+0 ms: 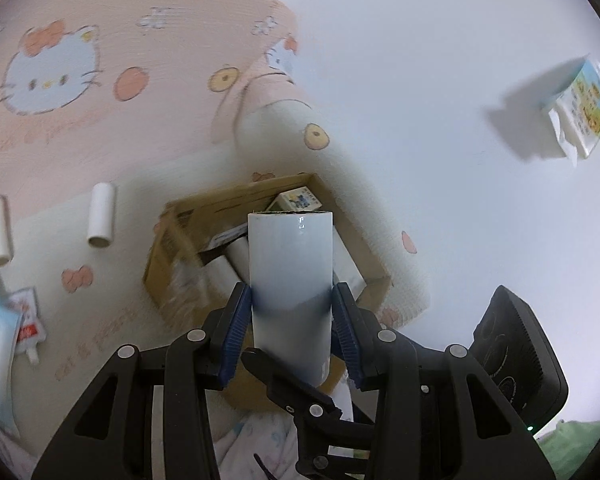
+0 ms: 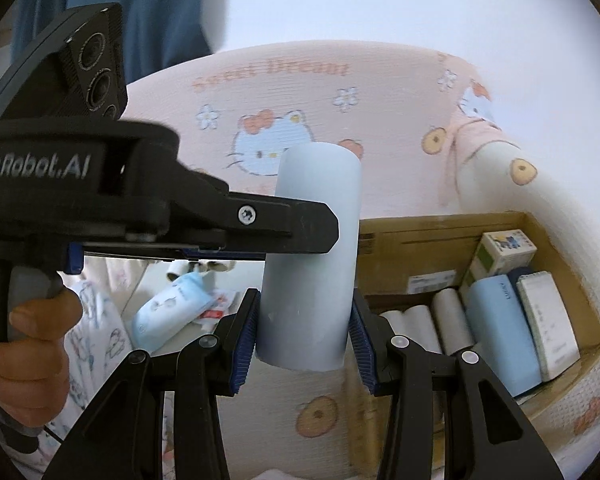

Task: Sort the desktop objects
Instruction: 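Lift the tube with the right gripper and carry it to the cardboard box, then lower the tube beside the white rolls in the box and open the right gripper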

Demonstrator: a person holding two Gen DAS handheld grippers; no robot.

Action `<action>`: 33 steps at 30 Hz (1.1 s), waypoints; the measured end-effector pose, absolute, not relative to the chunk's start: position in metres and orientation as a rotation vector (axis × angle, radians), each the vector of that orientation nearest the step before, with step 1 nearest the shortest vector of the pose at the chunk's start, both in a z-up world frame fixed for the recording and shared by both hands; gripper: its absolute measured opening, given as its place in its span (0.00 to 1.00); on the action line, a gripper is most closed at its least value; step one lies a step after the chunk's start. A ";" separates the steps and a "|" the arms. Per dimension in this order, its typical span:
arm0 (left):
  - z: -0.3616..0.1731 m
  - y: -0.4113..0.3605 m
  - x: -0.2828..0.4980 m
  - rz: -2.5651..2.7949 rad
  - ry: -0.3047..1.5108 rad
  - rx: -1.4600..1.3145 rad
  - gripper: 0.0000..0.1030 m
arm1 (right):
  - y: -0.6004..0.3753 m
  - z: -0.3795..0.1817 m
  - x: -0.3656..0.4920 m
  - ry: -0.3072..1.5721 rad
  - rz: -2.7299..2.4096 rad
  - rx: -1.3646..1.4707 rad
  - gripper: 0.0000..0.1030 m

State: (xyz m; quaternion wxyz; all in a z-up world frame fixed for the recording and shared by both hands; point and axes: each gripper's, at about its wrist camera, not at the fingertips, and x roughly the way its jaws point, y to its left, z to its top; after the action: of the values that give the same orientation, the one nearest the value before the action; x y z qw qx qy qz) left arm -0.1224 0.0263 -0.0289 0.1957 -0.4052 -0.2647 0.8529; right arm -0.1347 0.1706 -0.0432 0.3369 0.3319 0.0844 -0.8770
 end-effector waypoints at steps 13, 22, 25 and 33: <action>-0.052 0.067 -0.214 2.221 -0.866 -1.374 0.44 | 0.227 -0.047 -0.220 0.154 -2.245 1.002 0.40; -0.076 0.085 -0.246 2.171 -0.861 -1.486 0.44 | 0.241 -0.066 -0.254 0.167 -2.184 1.111 0.40; -0.090 0.086 -0.258 2.137 -0.893 -1.569 0.44 | 0.245 -0.076 -0.265 0.142 -2.132 1.180 0.40; -0.146 0.088 -0.279 2.003 -1.054 -1.750 0.44 | 0.245 -0.114 -0.293 0.113 -2.028 1.422 0.40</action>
State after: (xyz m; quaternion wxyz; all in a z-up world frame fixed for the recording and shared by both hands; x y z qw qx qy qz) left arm -0.2786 0.0877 -0.1463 0.1397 -0.6057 -0.3647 0.6933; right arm -0.2929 0.2450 -0.1139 0.3251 0.5424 0.0431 -0.7734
